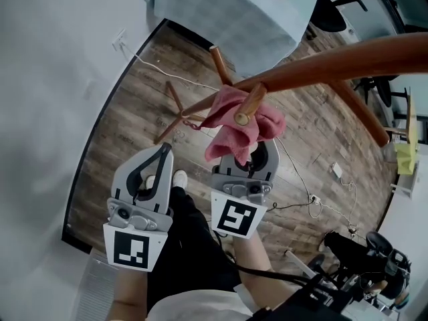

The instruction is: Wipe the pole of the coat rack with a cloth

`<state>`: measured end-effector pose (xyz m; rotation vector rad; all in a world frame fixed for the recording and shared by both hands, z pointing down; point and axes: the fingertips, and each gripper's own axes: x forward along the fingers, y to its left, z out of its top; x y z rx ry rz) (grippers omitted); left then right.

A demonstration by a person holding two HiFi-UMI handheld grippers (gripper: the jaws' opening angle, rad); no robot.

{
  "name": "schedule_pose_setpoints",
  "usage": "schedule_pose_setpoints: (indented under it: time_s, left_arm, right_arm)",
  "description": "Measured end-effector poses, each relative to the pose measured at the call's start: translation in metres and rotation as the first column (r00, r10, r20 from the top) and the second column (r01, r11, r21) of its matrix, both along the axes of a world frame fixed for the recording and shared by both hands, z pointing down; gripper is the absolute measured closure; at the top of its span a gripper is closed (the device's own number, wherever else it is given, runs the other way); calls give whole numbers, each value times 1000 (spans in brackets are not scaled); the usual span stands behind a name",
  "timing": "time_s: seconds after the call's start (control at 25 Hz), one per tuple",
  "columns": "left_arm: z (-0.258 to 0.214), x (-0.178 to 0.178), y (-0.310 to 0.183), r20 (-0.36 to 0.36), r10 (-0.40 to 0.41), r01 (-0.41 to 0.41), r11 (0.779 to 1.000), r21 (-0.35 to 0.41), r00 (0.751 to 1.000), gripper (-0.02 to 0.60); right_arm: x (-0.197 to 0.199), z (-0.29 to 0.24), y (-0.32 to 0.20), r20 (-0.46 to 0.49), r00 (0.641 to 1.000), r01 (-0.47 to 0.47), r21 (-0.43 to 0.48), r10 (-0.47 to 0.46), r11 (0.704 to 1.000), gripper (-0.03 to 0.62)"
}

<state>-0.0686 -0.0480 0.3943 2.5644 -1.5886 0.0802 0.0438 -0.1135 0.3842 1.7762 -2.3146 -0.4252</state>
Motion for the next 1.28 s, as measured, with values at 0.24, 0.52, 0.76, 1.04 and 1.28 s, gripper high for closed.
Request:
schedule_pose_setpoints:
  time_s: [0.24, 0.52, 0.76, 1.04, 1.28]
  left_arm:
    - [4, 1, -14, 66, 20, -20, 1000, 5, 998, 568]
    - [1, -4, -38, 55, 18, -19, 1000, 17, 998, 568]
    - [-7, -4, -58, 14, 19, -19, 999, 40, 1000, 568]
    - [-13, -1, -73, 15, 24, -25, 998, 62, 1000, 568]
    - [-14, 1, -86, -28, 24, -22, 998, 67, 999, 568]
  right_arm:
    - [-2, 13, 0, -4, 1000, -11, -35, 11, 999, 510]
    - [-1, 36, 0, -20, 999, -27, -92, 25, 995, 510]
    - [-1, 52, 1, -19, 999, -32, -129, 30, 991, 510]
    - [-4, 63, 5, -13, 1000, -30, -153, 28, 988, 510]
    - [-10, 84, 5, -262, 961, 30, -208, -85, 978, 510]
